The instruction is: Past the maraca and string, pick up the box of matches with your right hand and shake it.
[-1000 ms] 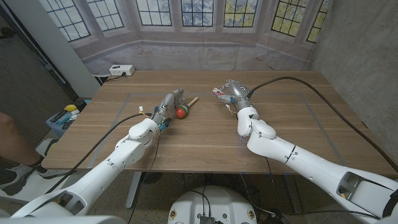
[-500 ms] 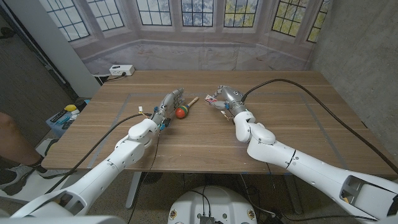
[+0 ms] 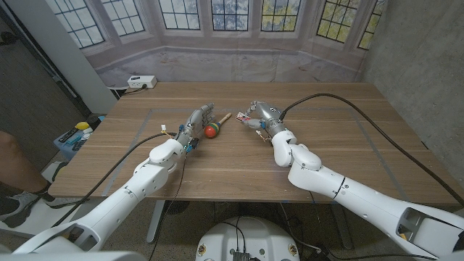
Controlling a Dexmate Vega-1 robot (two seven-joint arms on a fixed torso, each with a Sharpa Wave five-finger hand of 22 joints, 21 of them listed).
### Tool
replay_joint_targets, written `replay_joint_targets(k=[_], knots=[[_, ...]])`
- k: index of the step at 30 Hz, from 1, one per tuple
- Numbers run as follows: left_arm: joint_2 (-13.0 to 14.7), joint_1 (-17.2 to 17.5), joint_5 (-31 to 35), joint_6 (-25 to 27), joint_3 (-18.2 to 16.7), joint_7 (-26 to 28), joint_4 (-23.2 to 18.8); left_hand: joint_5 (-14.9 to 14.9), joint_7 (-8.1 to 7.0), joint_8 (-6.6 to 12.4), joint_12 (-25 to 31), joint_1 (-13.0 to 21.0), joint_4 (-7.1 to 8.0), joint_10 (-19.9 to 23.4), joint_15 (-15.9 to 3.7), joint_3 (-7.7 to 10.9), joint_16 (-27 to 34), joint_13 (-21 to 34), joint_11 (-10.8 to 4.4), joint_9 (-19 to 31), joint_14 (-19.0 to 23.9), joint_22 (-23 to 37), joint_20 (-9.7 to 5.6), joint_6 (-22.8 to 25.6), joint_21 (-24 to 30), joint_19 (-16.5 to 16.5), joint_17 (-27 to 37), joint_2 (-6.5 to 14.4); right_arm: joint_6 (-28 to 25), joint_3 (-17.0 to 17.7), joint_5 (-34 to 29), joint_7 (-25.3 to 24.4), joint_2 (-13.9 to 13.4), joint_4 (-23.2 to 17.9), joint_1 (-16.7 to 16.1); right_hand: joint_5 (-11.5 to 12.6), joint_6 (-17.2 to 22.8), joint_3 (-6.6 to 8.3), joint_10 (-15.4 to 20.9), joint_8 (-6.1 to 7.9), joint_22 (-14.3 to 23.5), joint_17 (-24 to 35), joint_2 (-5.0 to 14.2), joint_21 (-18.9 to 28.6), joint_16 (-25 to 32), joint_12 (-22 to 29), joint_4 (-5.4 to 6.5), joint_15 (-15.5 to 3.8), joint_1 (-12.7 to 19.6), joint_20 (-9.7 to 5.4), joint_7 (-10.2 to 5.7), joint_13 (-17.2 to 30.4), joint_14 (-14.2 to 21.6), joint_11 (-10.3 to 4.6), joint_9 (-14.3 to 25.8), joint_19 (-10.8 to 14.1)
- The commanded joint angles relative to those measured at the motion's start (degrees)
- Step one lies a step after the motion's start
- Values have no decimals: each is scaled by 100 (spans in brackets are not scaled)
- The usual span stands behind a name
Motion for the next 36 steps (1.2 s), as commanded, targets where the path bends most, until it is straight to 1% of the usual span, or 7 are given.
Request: replay_joint_targets(k=[1, 8, 14, 21, 30, 36], knots=[[-2, 5, 10, 6, 8, 5, -15, 36, -16, -1, 1, 43, 11, 20, 48, -23, 13, 19, 26, 14, -9, 25, 42, 36, -13, 25, 11, -2, 75, 232, 43, -191, 176, 206, 24, 2, 34, -18, 45, -9, 13, 18, 49, -9, -14, -13, 2, -6, -1, -15, 30, 6, 34, 0, 16, 33], [9, 26, 15, 7, -2, 35, -54, 36, -10, 1, 1, 46, 11, 18, 51, -23, 14, 19, 34, 14, -8, 25, 44, 39, -14, 22, 10, -4, 72, 404, 133, -460, 313, 402, 92, 2, 44, -20, 48, -13, 13, 19, 52, -12, -18, -16, 0, -3, -1, -14, 36, 6, 33, 0, 17, 33], [21, 43, 21, 17, -9, 65, -96, 36, -9, 1, 1, 47, 12, 19, 50, -23, 15, 19, 27, 14, -5, 25, 43, 38, -13, 24, 11, -3, 108, 576, 343, -744, 465, 573, 102, 1, 42, -22, 52, -21, 13, 20, 56, -15, -20, -19, -1, 3, 0, -12, 48, 6, 39, 3, 17, 32], [25, 46, 28, 14, -3, 62, -123, 36, -13, 1, 3, 47, 13, 23, 54, -25, 15, 19, 29, 14, -4, 25, 46, 39, -13, 21, 11, -5, 74, 685, 478, -954, 517, 647, 146, 1, 46, -22, 56, -27, 13, 21, 64, -13, -21, -22, -3, 10, 5, -10, 53, 6, 48, 18, 18, 43], [57, 93, 61, 13, -5, 109, -228, 36, -14, -1, 1, 46, 17, 20, 49, -23, 14, 19, 38, 14, -6, 25, 45, 35, -13, 21, 12, -5, -92, 840, 698, -1212, 609, 764, 197, -1, 37, -23, 61, -40, 13, 23, 73, -21, -24, -25, -3, 19, 5, -1, 66, 7, 54, 26, 19, 31], [64, 121, 68, -3, -3, 118, -272, 36, -8, 1, 1, 46, 20, 19, 53, -23, 15, 19, 35, 14, -4, 25, 49, 39, -12, 23, 13, -5, -102, 971, 899, -1457, 711, 866, 212, -3, 36, -23, 64, -48, 13, 25, 88, -22, -26, -27, 2, 22, 2, 2, 73, 7, 54, 29, 20, 31]])
